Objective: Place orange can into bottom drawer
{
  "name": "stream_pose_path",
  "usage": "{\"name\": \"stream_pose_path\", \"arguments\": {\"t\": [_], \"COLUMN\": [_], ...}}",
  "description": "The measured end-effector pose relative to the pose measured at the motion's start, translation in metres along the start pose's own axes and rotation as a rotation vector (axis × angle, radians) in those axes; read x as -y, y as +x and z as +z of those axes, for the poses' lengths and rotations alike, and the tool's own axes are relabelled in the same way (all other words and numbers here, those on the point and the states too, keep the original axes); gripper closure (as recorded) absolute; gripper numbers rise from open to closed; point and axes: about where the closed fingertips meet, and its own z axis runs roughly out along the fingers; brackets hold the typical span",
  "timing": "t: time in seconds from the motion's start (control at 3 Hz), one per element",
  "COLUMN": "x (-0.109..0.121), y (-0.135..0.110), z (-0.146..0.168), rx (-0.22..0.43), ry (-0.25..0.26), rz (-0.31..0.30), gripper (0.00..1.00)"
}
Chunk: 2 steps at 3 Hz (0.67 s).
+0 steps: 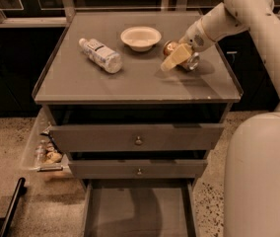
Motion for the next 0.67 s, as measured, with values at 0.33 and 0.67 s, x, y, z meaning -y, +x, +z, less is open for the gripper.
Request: {"name": "stream_pose_path", "arguments": {"t": [0.33, 0.67], "x": [0.0, 0.0], "y": [0.0, 0.0], "z": [0.0, 0.0001], "rx": [0.0, 0.0], "ry": [0.0, 0.0], "rz": [0.0, 0.0], "gripper": [0.41, 0.65]}}
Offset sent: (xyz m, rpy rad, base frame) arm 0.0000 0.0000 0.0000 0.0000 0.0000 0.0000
